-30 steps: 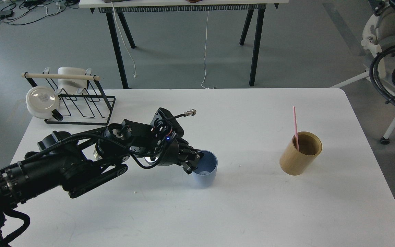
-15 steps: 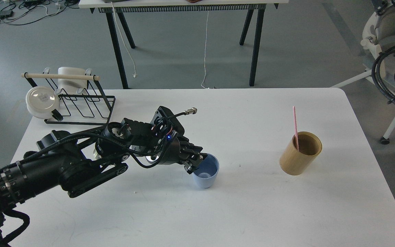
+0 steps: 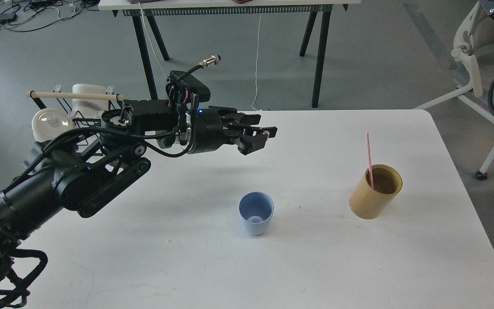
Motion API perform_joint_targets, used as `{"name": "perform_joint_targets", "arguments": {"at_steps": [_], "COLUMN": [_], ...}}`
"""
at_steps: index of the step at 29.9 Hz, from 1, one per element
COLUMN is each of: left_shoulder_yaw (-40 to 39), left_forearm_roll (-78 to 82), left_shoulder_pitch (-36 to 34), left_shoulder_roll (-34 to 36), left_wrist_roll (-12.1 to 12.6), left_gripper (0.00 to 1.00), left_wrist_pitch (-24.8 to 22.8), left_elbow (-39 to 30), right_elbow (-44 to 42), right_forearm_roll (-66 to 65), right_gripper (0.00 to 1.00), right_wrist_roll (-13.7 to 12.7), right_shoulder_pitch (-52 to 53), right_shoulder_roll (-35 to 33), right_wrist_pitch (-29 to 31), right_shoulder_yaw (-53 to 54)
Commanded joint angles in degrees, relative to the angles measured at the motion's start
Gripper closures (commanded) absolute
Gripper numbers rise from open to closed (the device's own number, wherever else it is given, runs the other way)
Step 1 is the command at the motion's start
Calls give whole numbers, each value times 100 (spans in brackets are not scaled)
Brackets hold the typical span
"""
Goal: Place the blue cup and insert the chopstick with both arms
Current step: 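Release the blue cup and retract the left arm to rest, then reach the right gripper to the pink stick in the tan cup and grasp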
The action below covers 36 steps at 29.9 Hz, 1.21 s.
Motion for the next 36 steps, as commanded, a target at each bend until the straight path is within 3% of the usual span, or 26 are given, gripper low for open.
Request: {"name": "perform_joint_targets", "arguments": {"at_steps": [1,5,11,18,22,28,33,36], "left_shoulder_yaw": [-735,-1080,-1168,-1238,-1265,-1274,-1265,-1274], "left_forearm_roll": [-1570,-3328,-5675,-8594,-9255,-10449,-10812,-10821], "left_shoulder_pitch": [-32,-49,-67,-41,-41,38,56,56], "left_shoulder_roll": [-14,-14,-6,47,38,73,65,65], "left_wrist_roll": [1,10,-8,10,-8,1,-8,1], "left_gripper": [2,1,1,1,1,1,1,1], "left_wrist_pitch": [-1,-1,654,541,356,40,-1,-1], "left_elbow": [317,466,1151,2178,2567,2611,2655,2664], "right_elbow": [202,675,1405,2486,2935,3384,3533,3551], "right_forearm_roll": [-584,-1727,-3309,-5462,-6719,-7643,-8593,-8883], "right_gripper": [2,3,3,3,3,3,4,5], "right_wrist_roll": [1,9,27,36,36,45,404,458], "right_shoulder_pitch": [6,-3,-3,-12,-12,-47,-126,-161], "right_shoulder_roll": [-408,-725,-1016,-1464,-1596,-1868,-2114,-2132], "right_wrist_pitch": [-25,-261,-930,-1123,-1448,-2124,-2678,-2819], "right_shoulder_yaw": [-397,-811,-1338,-1839,-2191,-2797,-3351,-3719]}}
